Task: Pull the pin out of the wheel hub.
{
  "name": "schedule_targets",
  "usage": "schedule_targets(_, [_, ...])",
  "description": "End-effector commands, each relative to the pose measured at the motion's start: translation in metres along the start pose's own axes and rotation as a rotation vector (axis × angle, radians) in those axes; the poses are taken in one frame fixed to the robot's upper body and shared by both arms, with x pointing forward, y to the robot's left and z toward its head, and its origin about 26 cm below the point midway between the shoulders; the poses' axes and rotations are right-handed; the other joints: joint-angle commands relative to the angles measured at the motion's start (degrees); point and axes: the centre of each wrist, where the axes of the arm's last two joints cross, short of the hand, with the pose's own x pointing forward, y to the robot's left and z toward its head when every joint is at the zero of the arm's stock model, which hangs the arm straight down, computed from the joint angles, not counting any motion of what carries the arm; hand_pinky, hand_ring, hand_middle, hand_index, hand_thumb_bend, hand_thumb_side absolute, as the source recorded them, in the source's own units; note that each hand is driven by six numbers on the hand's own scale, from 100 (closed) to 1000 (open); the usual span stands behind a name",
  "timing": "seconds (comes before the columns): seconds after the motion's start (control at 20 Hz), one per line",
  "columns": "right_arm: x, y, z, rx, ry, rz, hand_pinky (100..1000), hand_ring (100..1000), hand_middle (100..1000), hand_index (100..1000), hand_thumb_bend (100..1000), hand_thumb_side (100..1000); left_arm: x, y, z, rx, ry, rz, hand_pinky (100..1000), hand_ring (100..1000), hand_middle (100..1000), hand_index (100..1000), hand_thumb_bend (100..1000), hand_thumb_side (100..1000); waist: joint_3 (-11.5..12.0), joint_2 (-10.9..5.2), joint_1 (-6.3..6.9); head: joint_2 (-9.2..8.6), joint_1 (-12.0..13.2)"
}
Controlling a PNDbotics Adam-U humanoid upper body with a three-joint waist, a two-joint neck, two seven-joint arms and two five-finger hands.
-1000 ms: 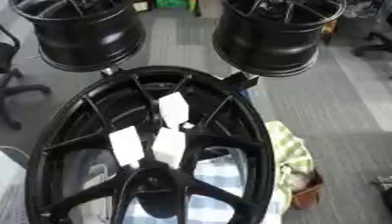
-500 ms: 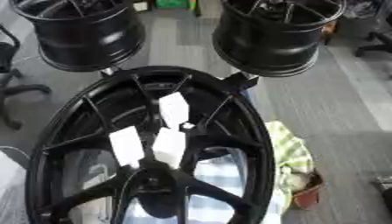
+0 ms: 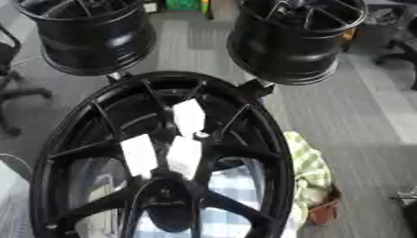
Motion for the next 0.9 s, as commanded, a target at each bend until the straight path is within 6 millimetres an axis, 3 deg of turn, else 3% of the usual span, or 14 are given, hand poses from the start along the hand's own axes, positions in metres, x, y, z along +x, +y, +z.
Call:
schedule_targets(0.05, [0.009,-0.007,-0.002,0.121,-0.059,0.146,848,814,785,848,366,501,0.009,0.003,-0.01,-0.032,-0.045,-0.008,770,868,733,883,324,717,0.3,-0.64,0.18,-0.84,-1.0])
schedule_targets(0.45, [0.015,0.02,-0.005,0.407,-0.209,0.283,858,834,790,851,431,495,0.01,0.002,-0.012,-0.058,-0.048,-0.008,770,869,733,883,320,720,0.4,-0.43,-0.55,-0.88,-1.7])
schedule_targets(0.9, [0.041,0.058,-0.024,0.579,-0.411,0.345,858,834,789,852,448,477,0.009,0.004,-0.009,-0.065,-0.036,-0.023,769,869,733,882,316,724,-1.0,-0.64,-0.7,-0.53,-1.0])
